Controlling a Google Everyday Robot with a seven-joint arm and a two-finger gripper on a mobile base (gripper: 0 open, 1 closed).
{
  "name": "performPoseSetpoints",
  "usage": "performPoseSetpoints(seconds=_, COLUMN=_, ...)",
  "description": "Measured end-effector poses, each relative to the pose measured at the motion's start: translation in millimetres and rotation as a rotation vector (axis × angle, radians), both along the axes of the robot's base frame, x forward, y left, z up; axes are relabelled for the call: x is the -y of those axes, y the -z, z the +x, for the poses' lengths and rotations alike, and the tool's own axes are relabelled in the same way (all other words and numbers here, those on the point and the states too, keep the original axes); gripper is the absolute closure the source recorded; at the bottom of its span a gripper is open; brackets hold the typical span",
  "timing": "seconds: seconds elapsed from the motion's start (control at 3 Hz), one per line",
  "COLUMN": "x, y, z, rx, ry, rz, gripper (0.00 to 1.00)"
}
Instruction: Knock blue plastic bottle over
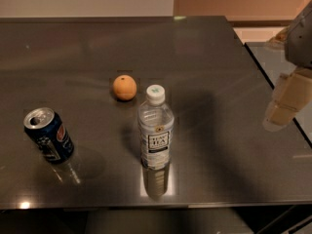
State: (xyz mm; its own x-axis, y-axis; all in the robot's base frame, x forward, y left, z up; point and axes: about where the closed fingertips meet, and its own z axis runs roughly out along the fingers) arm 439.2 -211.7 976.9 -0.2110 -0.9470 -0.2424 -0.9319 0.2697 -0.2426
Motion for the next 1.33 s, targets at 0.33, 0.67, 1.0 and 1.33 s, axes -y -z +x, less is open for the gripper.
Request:
performPoseSetpoints(seconds=0.33, x=-15.5, y=6.0, z=1.7, rx=0.022, ry=-0.027, rz=0.099, gripper=0.0)
performPoseSetpoints(seconds=0.67, x=-47.7, y=13.0, z=1.7, rx=0.04, ry=-0.094, rz=0.238, gripper=0.0)
performPoseSetpoints(seconds=1.0, x=-80.6, y=18.1, z=-1.6, rx=0.046, ry=-0.168, rz=0.382, gripper=0.0)
performPoseSetpoints(seconds=1.33, x=-110.8, y=30.4, z=-9.5, rx=0.015, ry=-0.247, rz=0.498, gripper=0.0)
